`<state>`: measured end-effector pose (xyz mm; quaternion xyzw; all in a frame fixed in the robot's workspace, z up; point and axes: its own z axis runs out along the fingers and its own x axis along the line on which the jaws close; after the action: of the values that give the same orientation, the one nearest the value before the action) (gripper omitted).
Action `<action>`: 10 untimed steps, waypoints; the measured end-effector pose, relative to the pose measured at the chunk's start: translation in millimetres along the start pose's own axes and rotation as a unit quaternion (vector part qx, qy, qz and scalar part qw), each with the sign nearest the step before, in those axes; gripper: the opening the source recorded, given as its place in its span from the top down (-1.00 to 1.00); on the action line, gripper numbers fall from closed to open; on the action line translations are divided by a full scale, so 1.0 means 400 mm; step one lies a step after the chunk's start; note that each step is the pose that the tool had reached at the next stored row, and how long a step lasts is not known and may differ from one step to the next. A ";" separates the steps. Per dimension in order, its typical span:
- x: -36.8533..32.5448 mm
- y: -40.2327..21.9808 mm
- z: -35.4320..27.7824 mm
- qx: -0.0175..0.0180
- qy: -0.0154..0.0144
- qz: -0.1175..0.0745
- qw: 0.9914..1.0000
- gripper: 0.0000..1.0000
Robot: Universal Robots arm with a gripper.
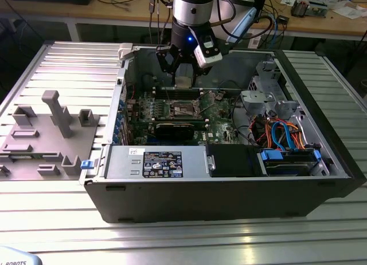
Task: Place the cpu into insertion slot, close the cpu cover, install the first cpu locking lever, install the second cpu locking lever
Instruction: 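Place the cpu into insertion slot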
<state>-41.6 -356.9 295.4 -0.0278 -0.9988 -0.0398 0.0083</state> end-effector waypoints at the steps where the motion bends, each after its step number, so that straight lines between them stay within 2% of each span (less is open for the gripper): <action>1: 0.000 0.000 0.000 0.000 0.000 0.001 1.000 -0.09; 10: 0.000 0.000 0.000 0.002 -0.001 0.008 1.000 -0.09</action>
<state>-41.6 -356.9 295.4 -0.0353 -0.9986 -0.0379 0.0080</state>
